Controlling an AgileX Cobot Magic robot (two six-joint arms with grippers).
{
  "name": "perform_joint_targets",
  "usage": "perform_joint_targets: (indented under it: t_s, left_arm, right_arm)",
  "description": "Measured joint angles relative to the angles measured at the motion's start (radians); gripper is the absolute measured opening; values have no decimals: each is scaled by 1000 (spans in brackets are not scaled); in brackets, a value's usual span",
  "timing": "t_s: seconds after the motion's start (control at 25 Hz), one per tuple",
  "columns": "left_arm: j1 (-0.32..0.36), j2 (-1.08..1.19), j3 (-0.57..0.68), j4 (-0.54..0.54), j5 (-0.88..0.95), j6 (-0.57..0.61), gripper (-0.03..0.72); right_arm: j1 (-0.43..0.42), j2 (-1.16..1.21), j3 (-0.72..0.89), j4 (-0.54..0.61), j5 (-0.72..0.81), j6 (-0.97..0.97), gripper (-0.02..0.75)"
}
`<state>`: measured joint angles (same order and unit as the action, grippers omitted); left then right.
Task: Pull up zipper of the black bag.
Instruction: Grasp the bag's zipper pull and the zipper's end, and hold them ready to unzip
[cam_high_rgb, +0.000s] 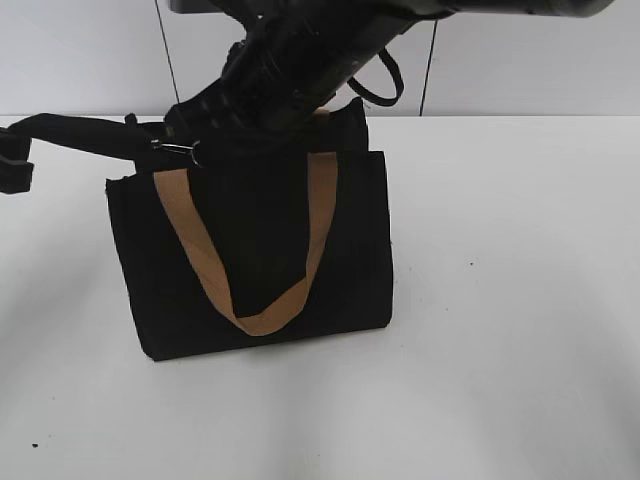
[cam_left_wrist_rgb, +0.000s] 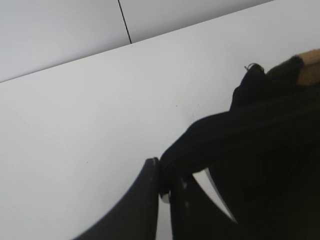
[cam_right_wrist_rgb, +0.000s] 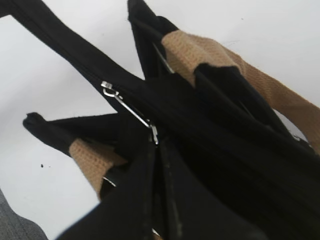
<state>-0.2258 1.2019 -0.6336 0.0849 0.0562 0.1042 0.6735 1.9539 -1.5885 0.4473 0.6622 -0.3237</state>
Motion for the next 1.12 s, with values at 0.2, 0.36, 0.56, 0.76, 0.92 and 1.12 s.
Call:
perform_joint_targets:
  t_s: [0.2,0.36,0.56,0.76,0.92,1.12]
  left_arm:
    - [0,0,0,0,1,0,33]
    - [0,0,0,0,1,0,33]
    - [0,0,0,0,2,0,33]
    - [0,0,0,0,4,0,33]
    - [0,0,0,0,7,0,33]
    - [0,0,0,0,17,0,33]
  right_arm:
    - [-7,-23,0,-69,10,24,-13]
    - [-35,-45,0,-89,60,38,-13]
    - [-71,-55,0,-111,132,40,-13]
    - [-98,-72,0,-135,165,40,-13]
    - [-107,-84,0,-207,212,40,-13]
    - [-107,-97,0,-289,255,40,-13]
